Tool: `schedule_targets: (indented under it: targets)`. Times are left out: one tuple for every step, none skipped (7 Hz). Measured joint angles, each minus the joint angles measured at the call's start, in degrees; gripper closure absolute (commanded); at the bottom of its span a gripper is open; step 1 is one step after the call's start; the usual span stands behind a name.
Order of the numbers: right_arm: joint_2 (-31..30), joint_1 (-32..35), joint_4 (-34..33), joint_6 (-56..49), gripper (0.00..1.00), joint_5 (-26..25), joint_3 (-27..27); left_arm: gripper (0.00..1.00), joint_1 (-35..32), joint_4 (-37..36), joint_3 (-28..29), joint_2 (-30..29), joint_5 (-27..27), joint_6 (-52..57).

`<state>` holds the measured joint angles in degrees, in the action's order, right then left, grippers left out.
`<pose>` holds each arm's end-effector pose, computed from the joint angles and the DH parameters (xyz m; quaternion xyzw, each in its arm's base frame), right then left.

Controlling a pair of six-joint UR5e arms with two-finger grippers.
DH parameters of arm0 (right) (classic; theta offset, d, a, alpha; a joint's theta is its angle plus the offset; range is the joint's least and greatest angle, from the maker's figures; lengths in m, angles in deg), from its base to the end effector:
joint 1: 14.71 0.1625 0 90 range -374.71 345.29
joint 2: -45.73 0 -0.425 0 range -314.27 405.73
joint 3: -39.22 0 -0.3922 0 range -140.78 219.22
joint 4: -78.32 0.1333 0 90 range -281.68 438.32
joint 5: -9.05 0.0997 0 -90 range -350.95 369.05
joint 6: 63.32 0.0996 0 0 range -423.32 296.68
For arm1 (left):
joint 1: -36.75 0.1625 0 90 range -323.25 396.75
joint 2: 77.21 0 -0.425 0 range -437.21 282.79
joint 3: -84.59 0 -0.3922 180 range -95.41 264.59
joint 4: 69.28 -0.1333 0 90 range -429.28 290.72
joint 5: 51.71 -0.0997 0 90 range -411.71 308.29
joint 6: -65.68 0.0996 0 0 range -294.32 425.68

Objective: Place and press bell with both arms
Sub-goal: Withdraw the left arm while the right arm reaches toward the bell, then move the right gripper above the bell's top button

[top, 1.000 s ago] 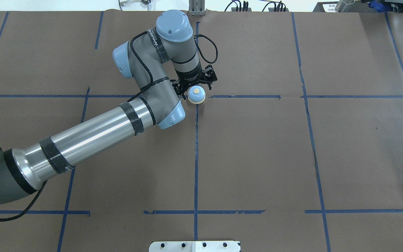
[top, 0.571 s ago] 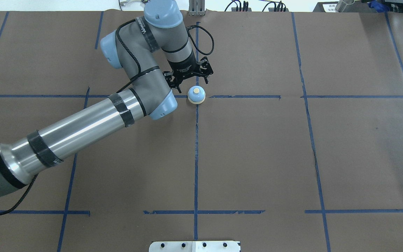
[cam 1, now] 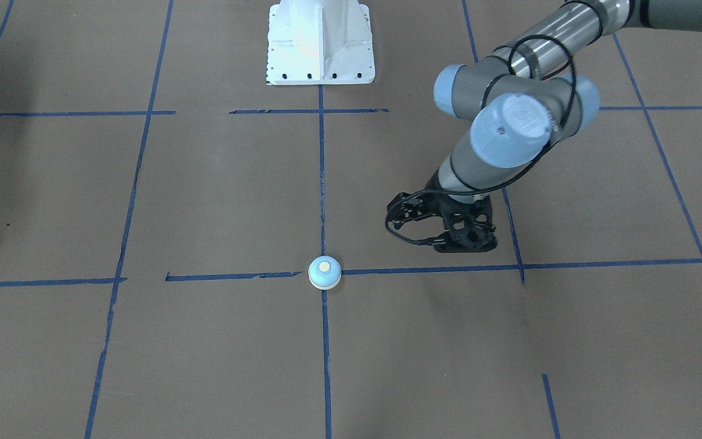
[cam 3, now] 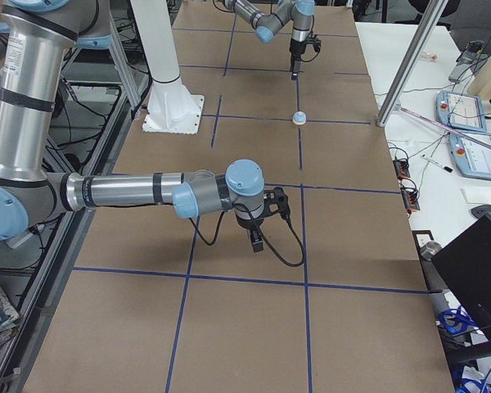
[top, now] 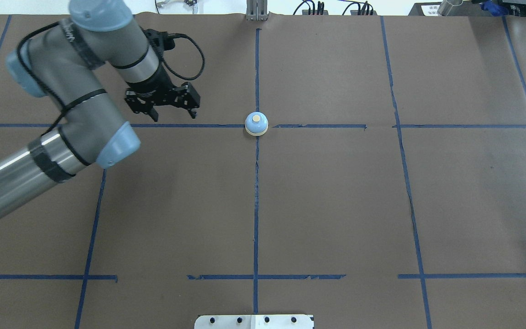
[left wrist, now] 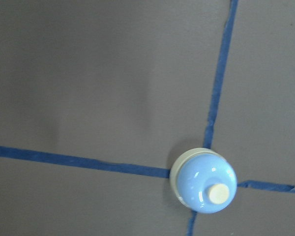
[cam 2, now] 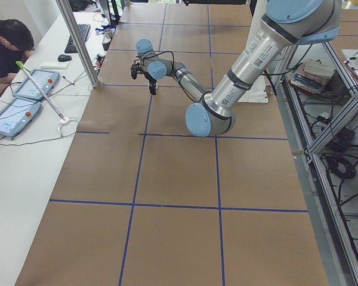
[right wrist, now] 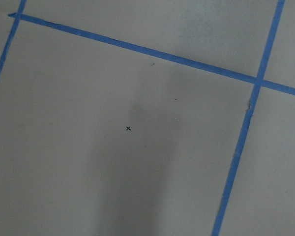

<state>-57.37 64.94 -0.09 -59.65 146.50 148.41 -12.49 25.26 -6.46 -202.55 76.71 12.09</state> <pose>-0.0145 -0.4132 0.5687 0.0911 -0.4118 -0.1144 0.8995 0.3951 -0.5677 0.2701 -0.0017 0.4517 0.0155 0.8920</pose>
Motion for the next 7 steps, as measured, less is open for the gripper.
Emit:
schedule_targets:
  targets:
    - [3.6, -4.0, 0.1, 6.6, 0.0, 0.0, 0.2, 0.0, -3.3, -2.6, -6.5, 6.9, 0.0, 6.5]
    - [8.3, -8.3, 0.2, 14.6, 0.0, -0.5, 0.4, 0.0, -7.2, -5.7, -12.0, 13.9, 0.1, 13.8]
    - [13.1, -12.5, 0.1, 22.0, 0.0, -1.6, 0.4, 0.0, -11.6, -9.1, -16.3, 20.1, 0.1, 22.7]
    - [18.3, -17.7, -0.1, 29.5, 0.0, -4.1, 0.3, 0.0, -16.2, -12.3, -19.4, 25.3, 0.1, 32.2]
    - [24.2, -24.7, -0.5, 37.5, 0.0, -8.7, -0.4, 0.0, -20.4, -14.3, -20.9, 29.5, 0.1, 40.1]
    - [31.1, -32.0, -0.9, 46.4, 0.0, -14.4, -2.7, 0.0, -24.3, -15.0, -21.4, 33.9, 0.2, 46.2]
    - [38.5, -37.2, -2.7, 53.1, 0.0, -19.1, -6.1, 0.0, -28.3, -15.0, -21.2, 38.0, 0.2, 50.9]
